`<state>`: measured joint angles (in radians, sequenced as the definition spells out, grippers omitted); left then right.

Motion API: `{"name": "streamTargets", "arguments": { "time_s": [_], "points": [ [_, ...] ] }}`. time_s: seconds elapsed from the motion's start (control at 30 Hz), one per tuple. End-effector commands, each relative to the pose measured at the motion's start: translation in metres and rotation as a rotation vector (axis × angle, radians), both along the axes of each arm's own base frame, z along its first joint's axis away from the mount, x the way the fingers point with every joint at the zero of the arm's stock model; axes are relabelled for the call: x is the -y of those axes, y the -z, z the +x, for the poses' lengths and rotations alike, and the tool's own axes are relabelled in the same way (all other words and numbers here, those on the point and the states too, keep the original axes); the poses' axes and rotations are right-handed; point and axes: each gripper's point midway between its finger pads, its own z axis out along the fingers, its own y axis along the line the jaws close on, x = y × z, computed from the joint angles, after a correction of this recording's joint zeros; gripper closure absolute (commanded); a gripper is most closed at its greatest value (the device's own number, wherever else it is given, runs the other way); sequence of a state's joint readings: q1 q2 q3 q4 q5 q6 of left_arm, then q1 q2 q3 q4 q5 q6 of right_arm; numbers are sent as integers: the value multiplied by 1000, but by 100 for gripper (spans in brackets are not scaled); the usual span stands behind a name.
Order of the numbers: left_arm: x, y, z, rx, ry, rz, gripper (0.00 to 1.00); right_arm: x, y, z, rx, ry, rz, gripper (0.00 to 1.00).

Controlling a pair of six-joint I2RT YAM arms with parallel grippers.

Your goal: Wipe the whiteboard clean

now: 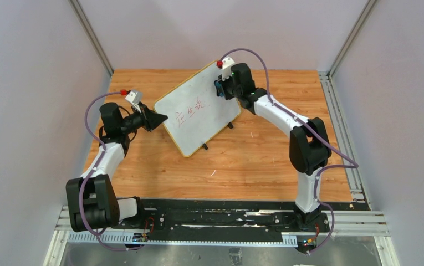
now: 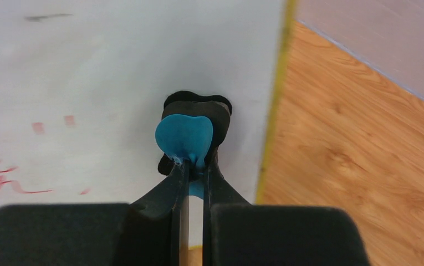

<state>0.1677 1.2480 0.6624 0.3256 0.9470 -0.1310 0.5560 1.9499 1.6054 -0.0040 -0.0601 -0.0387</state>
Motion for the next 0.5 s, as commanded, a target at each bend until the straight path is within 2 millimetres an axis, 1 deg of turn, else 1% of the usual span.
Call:
{"name": "streamTargets", "arguments": {
  "time_s": [0.0,0.13,0.23,0.33,0.47],
  "points": [
    [-6,12,2,52,4,102,100,54,22,45,0,130,-68,99],
    [-6,12,2,52,4,102,100,68,28,61,3,155,-101,99],
    [-6,11,2,55,4,104,100,71,33,65,2,157,-129,99],
    [-6,10,2,57,5,105,100,71,40,60,-20,154,-133,99],
    [-6,11,2,55,7,107,100,76,48,49,-46,166,-128,99]
  ]
}}
